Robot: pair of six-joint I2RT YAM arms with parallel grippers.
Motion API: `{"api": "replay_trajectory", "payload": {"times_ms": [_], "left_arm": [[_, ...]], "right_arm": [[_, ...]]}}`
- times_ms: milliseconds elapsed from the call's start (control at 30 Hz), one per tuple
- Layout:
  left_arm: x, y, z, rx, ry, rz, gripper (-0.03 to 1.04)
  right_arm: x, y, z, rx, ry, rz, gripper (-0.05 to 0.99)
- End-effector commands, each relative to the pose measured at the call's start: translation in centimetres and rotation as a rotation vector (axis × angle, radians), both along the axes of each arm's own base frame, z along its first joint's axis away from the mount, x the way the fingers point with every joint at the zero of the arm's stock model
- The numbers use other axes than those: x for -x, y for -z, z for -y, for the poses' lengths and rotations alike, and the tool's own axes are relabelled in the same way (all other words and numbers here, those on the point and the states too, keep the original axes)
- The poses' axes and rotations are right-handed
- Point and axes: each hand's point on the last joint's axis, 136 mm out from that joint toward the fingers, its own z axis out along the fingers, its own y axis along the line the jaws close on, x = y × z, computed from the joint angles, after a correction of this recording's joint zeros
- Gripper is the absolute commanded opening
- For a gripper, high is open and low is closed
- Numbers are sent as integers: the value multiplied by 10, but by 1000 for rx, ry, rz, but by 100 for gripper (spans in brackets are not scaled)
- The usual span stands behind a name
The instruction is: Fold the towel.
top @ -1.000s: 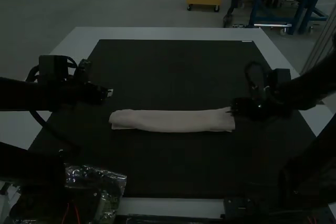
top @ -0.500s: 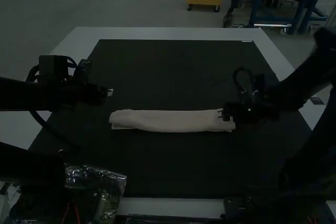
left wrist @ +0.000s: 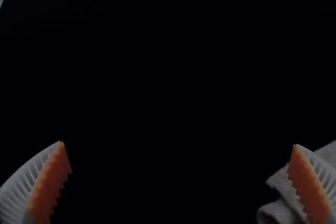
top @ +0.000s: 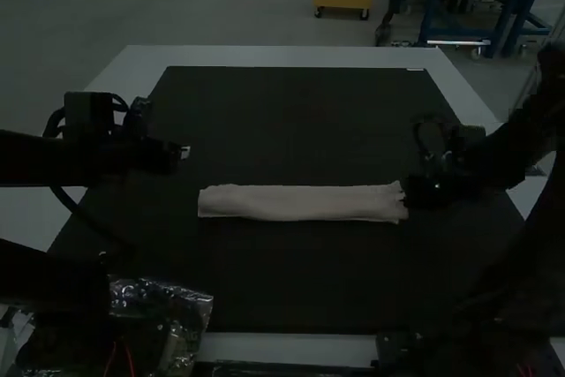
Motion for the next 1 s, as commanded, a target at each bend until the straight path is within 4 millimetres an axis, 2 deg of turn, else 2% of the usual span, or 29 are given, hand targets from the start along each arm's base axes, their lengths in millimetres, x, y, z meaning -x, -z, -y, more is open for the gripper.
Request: {"api": "replay_trajectory", "payload": {"times_ms": [0,100,233,667,967], "left_arm": [[-6,-7,-3,8,-13,19,97],[-7,-1,-4,14,-18,5,97],[-10,5,-4,16,-20,-9,97],[-14,9,-6,16,-31,-3,97],[-12,13,-4,21,-30,5,97]], "right_arm": [[-21,-33,19,-9,17,94,-2],[-18,-39,12,-22,-6,90,-2],[-16,-46,-12,-44,-54,86,-2],[1,-75,-144,-172,-270,94,-2],[23,-94,-218,-245,-393,94,-2]]}}
